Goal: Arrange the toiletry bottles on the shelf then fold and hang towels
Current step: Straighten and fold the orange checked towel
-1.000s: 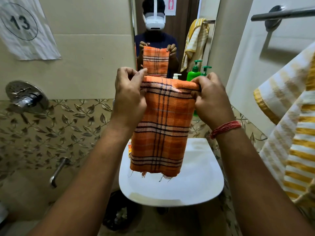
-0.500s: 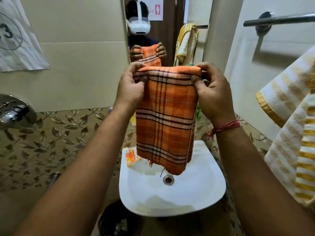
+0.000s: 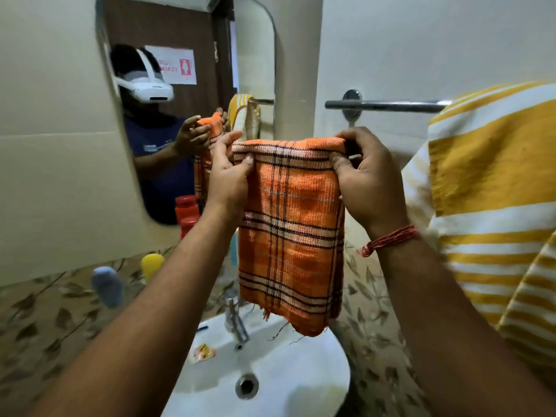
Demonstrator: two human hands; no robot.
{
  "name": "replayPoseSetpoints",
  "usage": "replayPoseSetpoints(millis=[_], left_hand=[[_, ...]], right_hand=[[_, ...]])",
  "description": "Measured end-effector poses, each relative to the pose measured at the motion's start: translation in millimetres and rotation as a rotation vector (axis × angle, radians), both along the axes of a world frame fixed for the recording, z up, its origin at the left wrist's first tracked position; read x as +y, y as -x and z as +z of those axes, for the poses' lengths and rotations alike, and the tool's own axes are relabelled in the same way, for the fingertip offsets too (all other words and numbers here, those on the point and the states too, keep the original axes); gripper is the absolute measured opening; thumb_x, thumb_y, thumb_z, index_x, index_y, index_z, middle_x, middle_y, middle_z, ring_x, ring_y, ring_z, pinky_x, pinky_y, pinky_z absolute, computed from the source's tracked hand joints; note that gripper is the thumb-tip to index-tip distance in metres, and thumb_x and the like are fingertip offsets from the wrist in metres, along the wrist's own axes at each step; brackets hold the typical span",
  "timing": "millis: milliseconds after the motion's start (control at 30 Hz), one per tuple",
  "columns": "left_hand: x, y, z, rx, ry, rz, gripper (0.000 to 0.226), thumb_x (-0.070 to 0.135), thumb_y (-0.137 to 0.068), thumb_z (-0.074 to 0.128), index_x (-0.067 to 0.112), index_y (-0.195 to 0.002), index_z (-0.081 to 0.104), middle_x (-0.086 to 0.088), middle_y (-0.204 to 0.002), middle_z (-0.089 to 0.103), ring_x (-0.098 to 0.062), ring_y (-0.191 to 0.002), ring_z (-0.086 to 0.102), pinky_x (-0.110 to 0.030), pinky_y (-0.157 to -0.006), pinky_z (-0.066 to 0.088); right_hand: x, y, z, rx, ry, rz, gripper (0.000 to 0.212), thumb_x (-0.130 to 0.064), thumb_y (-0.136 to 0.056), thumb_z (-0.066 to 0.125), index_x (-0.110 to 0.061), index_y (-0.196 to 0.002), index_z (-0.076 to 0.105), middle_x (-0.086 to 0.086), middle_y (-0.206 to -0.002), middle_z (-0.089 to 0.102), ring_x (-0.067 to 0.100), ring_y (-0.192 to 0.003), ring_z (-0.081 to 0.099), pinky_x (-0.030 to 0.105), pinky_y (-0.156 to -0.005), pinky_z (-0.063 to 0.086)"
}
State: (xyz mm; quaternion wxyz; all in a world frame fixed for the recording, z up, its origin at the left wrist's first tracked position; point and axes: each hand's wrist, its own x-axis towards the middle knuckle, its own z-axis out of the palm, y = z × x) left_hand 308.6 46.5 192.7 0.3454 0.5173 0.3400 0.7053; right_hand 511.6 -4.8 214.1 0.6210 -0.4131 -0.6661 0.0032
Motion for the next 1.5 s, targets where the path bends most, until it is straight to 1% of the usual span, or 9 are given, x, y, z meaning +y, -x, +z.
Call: replayPoseSetpoints(millis=[167, 400, 700, 800, 900, 1000, 1267, 1367, 1500], left_hand=[[31.2, -35.5, 36.1, -0.061, -0.066, -0.122, 0.036, 0.012, -0.096, 0.049, 0.034, -0.123, 0.057, -0.018, -0.128, 0.058, -0.031, -0.096, 0.061, -0.045, -0.085, 0.052], [80.1, -68.2, 78.1, -0.048, -0.183, -0.272, 0.037, 0.005, -0.101, 0.045, 0.025, -0.128, 0.06, -0.006, -0.102, 0.061, -0.012, -0.077, 0.063, -0.026, -0.069, 0.055], [139.7, -100.3, 122.7, -0.022, -0.21, -0.469, 0.037, 0.003, -0.102, 0.048, 0.025, -0.131, 0.057, -0.019, -0.111, 0.06, -0.031, -0.093, 0.062, -0.053, -0.095, 0.053], [158.8, -114.4, 146.0, 0.101, -0.281, -0.395, 0.036, 0.006, -0.102, 0.048, 0.031, -0.126, 0.058, -0.016, -0.116, 0.061, -0.033, -0.1, 0.063, -0.053, -0.101, 0.051], [176.2, -131.3, 167.6, 0.262, -0.391, -0.231, 0.041, 0.002, -0.098, 0.046, 0.019, -0.133, 0.057, 0.003, -0.107, 0.063, -0.011, -0.097, 0.062, -0.029, -0.095, 0.05], [189.0, -151.4, 169.8, 0.443, -0.491, -0.078, 0.038, 0.006, -0.097, 0.048, 0.017, -0.132, 0.06, -0.007, -0.119, 0.062, -0.021, -0.109, 0.061, -0.03, -0.098, 0.048], [213.8, -168.0, 161.1, 0.728, -0.781, 0.376, 0.023, 0.015, -0.092, 0.053, 0.008, -0.111, 0.063, -0.018, -0.116, 0.054, -0.038, -0.106, 0.048, -0.045, -0.085, 0.044], [211.4, -168.6, 166.9, 0.786, -0.848, 0.29, 0.014, 0.015, -0.094, 0.05, 0.004, -0.099, 0.057, -0.016, -0.098, 0.062, -0.038, -0.089, 0.055, -0.045, -0.079, 0.04], [215.2, -166.5, 163.9, 0.829, -0.784, 0.154, 0.016, 0.021, -0.094, 0.052, 0.008, -0.1, 0.057, -0.011, -0.089, 0.067, -0.035, -0.078, 0.059, -0.04, -0.068, 0.045]], right_hand=[[15.9, -27.2, 37.5, -0.035, -0.002, -0.106, 0.016, -0.014, -0.093, 0.063, -0.018, -0.108, 0.064, 0.001, -0.096, 0.07, 0.029, -0.077, 0.07, 0.05, -0.071, 0.059], [36.7, -51.0, 89.8, -0.113, -0.031, -0.335, 0.015, -0.015, -0.092, 0.063, -0.014, -0.107, 0.065, 0.006, -0.102, 0.071, 0.025, -0.09, 0.066, 0.024, -0.074, 0.046], [57.8, -65.4, 150.6, -0.137, 0.027, -0.582, 0.012, -0.012, -0.095, 0.059, -0.011, -0.106, 0.063, 0.005, -0.099, 0.065, 0.007, -0.061, 0.059, 0.004, -0.049, 0.041], [67.8, -68.4, 174.5, -0.166, 0.05, -0.682, 0.015, -0.012, -0.095, 0.057, -0.01, -0.11, 0.059, 0.011, -0.108, 0.067, 0.031, -0.086, 0.069, 0.038, -0.079, 0.059], [84.4, -72.2, 191.2, -0.222, 0.005, -0.798, 0.017, -0.008, -0.095, 0.053, -0.008, -0.112, 0.056, 0.017, -0.109, 0.065, 0.036, -0.093, 0.066, 0.044, -0.081, 0.057], [96.8, -78.5, 189.5, -0.382, -0.089, -0.891, 0.02, -0.009, -0.094, 0.056, -0.006, -0.114, 0.052, 0.019, -0.111, 0.064, 0.03, -0.099, 0.062, 0.028, -0.074, 0.044], [104.7, -97.7, 160.6, -1.289, -0.185, -1.234, 0.027, -0.001, -0.091, 0.043, 0.0, -0.116, 0.052, 0.026, -0.121, 0.053, 0.042, -0.097, 0.054, 0.044, -0.065, 0.042], [100.2, -90.4, 162.2, -1.605, -0.398, -1.182, 0.02, -0.008, -0.099, 0.043, -0.007, -0.109, 0.06, 0.018, -0.113, 0.063, 0.037, -0.094, 0.06, 0.044, -0.07, 0.044], [99.4, -78.8, 171.8, -1.899, -0.082, -0.991, 0.021, -0.011, -0.101, 0.042, -0.012, -0.113, 0.059, 0.009, -0.116, 0.061, 0.031, -0.102, 0.059, 0.042, -0.078, 0.048]])
